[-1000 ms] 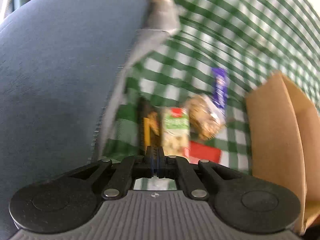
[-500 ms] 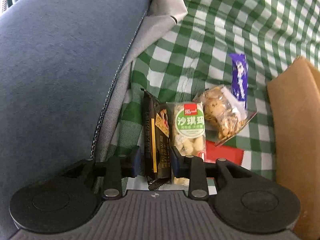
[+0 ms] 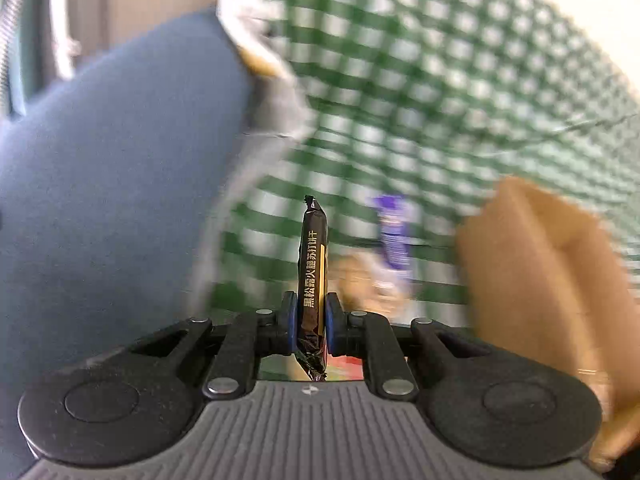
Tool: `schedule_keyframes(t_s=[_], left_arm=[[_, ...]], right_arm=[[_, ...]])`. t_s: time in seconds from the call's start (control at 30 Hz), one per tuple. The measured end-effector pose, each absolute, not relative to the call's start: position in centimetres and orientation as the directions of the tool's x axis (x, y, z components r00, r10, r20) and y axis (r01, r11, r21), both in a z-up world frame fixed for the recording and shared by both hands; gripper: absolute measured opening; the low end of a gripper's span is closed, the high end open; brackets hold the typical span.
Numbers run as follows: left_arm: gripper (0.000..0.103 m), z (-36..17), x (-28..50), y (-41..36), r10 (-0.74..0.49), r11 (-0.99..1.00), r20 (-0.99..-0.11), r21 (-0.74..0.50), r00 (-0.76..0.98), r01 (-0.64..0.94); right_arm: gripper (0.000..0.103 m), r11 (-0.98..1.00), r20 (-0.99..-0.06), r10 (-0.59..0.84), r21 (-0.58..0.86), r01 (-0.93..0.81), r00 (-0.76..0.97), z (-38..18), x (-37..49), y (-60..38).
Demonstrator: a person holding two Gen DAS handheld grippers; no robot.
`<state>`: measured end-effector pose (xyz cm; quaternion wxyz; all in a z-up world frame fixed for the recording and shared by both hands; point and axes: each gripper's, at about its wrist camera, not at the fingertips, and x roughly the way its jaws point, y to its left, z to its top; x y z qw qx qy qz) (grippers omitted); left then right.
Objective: Organize snacks
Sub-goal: 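Carry the dark bar with left tool while right tool carries red wafer pack over box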
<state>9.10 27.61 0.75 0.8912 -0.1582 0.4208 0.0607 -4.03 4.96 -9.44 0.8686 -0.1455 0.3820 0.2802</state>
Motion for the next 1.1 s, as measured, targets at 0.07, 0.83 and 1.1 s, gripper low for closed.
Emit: schedule_keyframes(t_s=[0.07,0.83,1.1], left_arm=[[0.015,-0.3,9.4,27.1,-0.152,0.929,-0.798,-0.318,0.584,-0.192],[0.045,-5.8,12.1,20.3,0.039,0.995,-0.936,0.004,0.350,-0.100],[0.048,-7.8,12.8,19.6,0.074,0.995,-0.955,0.051,0.287,-0.085]], right_arm=[[0.042,0.811,-0.741,0.360,-0.052,-0.583,0.566,-9.3,-4.0,4.8],[0.049,0.816,-0.766,0.361,-0.015,-0.577,0.531,-10.1,-3.4,5.7],[0.051,0.817,-0.775,0.353,-0.016,-0.576,0.523,-10.4,-3.3,5.8]])
